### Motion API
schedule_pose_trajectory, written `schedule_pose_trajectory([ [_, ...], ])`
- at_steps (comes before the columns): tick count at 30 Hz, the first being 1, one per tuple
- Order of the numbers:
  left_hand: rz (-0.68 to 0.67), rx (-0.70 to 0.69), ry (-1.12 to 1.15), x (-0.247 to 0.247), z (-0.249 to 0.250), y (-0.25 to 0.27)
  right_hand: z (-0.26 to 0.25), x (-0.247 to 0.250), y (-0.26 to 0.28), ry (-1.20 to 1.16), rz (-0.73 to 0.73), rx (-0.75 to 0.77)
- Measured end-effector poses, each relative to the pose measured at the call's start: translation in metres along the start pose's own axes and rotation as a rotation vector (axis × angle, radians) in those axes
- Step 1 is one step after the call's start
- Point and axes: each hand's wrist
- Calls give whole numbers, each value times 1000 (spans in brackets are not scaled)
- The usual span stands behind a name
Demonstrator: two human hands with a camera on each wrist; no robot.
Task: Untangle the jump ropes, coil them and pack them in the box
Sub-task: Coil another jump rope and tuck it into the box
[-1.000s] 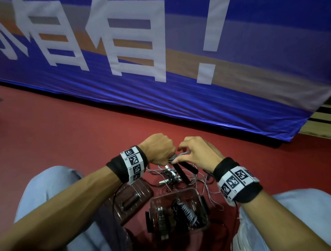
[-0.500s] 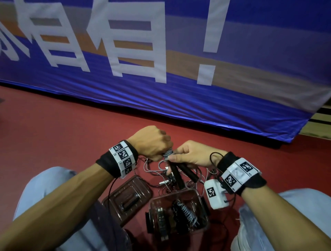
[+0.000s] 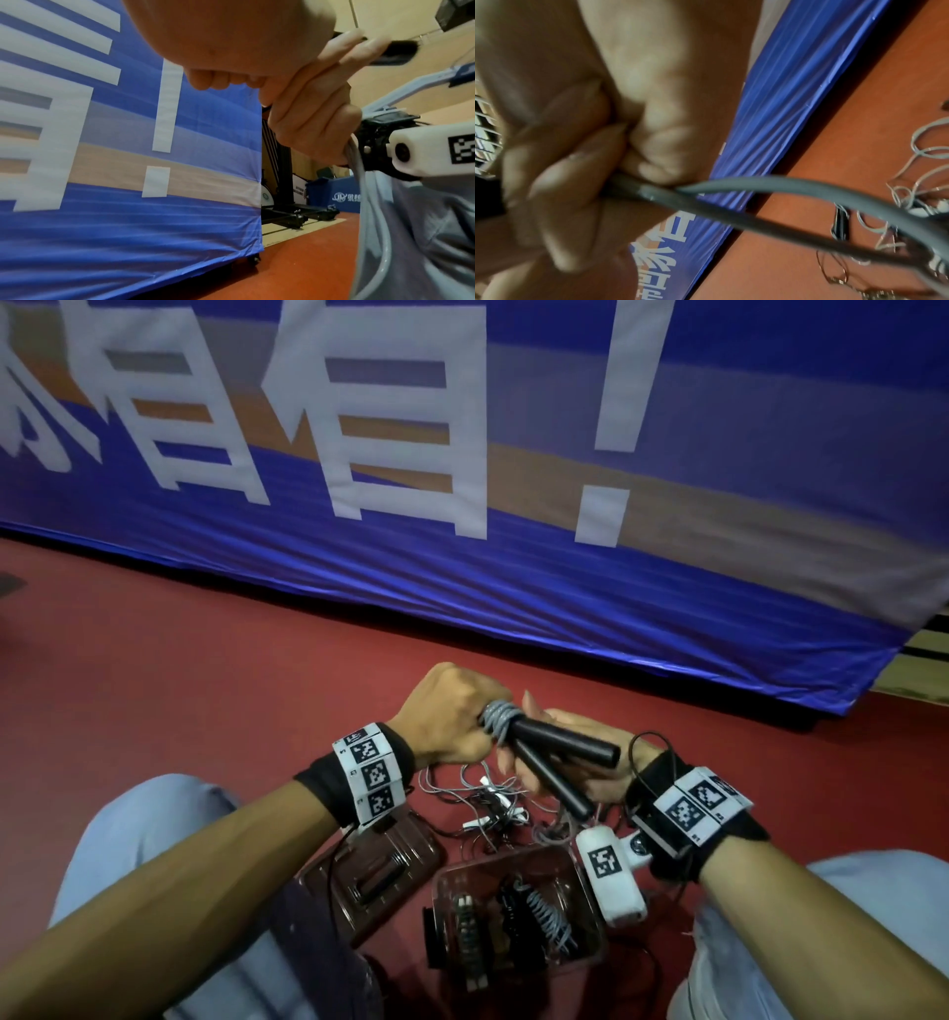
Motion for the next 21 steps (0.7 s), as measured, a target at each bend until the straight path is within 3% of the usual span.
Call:
schedule_pose_trajectory([
  [2, 71, 240, 95, -2, 5, -2, 6, 5, -7, -109, 28, 103],
  [5, 72, 628, 256, -12, 14, -7, 9, 1, -21, -182, 130, 270],
  [7, 31, 765, 267, -14, 19, -11, 7, -5, -27, -249, 225, 291],
  [11, -156, 875, 217, -14, 14, -16, 12, -4, -37, -278, 379, 328],
  [16, -456, 902, 26, -37, 8, -12, 29, 4, -50, -194, 776, 253],
  [19, -508, 874, -43, -47, 16, -15, 29, 6, -50, -99, 913, 227],
  [21, -529, 857, -107, -48, 16, -19, 26, 5, -47, 10, 911, 199],
])
Point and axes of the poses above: each hand's wrist, its own y-axis away from the middle knuckle, its own x-axis out of the back of the hand, z = x × y, and after that the axes turned 15 degrees about -y, right-handed
